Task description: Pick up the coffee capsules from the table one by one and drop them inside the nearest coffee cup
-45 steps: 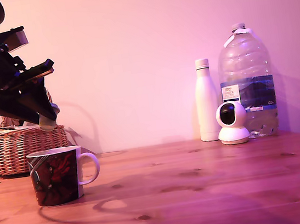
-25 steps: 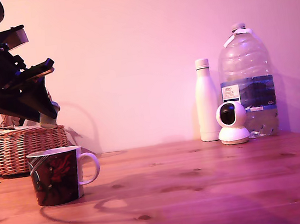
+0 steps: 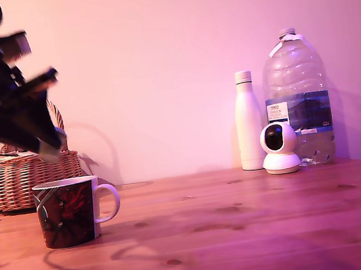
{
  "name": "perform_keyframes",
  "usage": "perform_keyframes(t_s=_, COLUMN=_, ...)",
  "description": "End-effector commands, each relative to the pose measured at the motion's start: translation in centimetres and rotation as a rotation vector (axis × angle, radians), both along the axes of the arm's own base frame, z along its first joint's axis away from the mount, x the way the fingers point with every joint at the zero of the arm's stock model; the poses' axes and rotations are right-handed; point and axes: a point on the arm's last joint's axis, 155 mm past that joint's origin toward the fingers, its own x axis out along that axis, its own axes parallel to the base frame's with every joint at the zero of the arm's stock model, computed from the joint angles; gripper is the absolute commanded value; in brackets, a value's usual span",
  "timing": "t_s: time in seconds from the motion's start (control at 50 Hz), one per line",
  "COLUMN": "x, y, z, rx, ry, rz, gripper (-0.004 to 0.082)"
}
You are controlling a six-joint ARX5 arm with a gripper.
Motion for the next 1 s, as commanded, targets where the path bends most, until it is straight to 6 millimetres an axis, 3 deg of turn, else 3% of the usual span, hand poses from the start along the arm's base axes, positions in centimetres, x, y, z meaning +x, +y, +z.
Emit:
perform_keyframes(t_s=0.0, x=-0.9, y=-0.1, z=-0.3, rx=0.012, ry=0.01, rz=-0.028, gripper=0.0198)
perform_keyframes(t_s=0.48, x=-4.3, y=-1.8, z=-2.2, rx=0.078, ry=0.117, rz=-0.126, gripper=0.0198)
perform_keyframes(t_s=0.98, x=-3.4, y=-1.8, z=-1.7, rx=0.138, ry=0.204, rz=-0.146, gripper=0.0198)
